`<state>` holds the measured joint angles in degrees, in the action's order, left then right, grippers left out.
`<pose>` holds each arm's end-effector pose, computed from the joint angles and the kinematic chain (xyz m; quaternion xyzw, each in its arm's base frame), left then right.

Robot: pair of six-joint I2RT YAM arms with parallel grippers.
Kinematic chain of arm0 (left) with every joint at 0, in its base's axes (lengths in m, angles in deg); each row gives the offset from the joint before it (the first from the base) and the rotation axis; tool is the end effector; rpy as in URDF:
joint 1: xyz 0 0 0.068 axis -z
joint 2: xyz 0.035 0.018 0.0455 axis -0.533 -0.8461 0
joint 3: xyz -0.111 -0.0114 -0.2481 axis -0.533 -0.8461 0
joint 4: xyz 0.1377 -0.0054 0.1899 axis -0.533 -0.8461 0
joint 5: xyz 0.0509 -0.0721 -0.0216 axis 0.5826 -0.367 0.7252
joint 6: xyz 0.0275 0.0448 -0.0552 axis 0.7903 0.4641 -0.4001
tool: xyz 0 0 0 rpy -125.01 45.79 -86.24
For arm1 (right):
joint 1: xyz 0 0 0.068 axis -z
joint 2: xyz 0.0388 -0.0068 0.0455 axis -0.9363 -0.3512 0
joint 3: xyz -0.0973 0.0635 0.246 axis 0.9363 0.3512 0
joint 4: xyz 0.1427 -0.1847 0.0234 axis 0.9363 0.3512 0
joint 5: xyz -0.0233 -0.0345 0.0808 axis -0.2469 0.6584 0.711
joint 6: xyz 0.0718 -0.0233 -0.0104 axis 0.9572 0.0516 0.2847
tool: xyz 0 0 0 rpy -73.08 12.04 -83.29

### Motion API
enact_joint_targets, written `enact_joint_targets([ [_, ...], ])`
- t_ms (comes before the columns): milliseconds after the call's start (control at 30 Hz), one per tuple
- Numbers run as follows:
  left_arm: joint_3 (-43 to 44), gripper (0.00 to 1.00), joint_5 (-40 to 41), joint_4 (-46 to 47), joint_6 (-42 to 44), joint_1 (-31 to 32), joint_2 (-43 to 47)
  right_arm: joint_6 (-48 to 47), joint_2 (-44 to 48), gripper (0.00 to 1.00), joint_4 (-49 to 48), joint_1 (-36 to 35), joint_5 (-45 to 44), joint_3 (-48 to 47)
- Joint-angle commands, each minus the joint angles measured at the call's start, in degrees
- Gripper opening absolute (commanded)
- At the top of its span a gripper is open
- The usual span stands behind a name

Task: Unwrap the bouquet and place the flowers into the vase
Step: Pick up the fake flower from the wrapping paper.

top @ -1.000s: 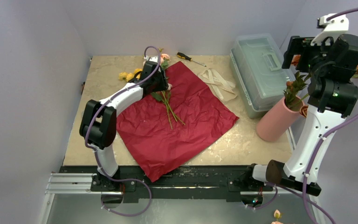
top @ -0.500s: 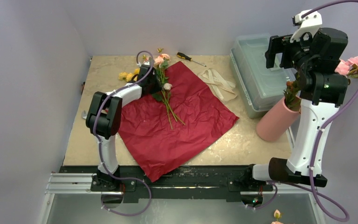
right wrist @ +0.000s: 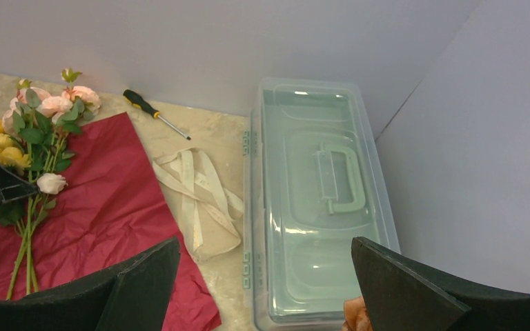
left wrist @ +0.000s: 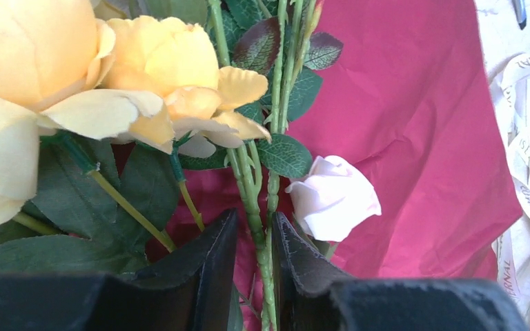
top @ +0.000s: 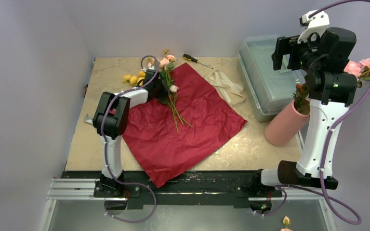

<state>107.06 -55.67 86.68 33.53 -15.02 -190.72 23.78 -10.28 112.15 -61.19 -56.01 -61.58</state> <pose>0.4388 -0.1372 0.1533 -0.1963 0.8866 -0.2172 0.3580 0.2244 -0.0211 0.5227 -0.0757 0.7946 -0.0334 0.6015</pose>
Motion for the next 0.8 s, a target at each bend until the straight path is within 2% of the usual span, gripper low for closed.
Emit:
enact_joint_targets([
  [0,1.51,0.24,1.02,0.92,-1.71,-1.01,-1.45,-0.16,0.33,0.98,-0.45,-0.39,1.59,-1.92],
  [167,1.08,0.14,1.02,2.27,-2.53,-1.11,-0.83,-0.08,0.60,0.98,-0.61,-0.45,1.78,-1.35],
  [400,0.15,0.00,1.02,3.83,-0.56,-1.11,4.91,0.38,0.69,0.98,-0.98,-0.47,3.08,-0.77],
  [767,-3.46,0.00,1.02,6.32,6.64,-1.02,14.90,1.08,0.16,0.98,-1.15,-0.77,7.20,-0.37],
])
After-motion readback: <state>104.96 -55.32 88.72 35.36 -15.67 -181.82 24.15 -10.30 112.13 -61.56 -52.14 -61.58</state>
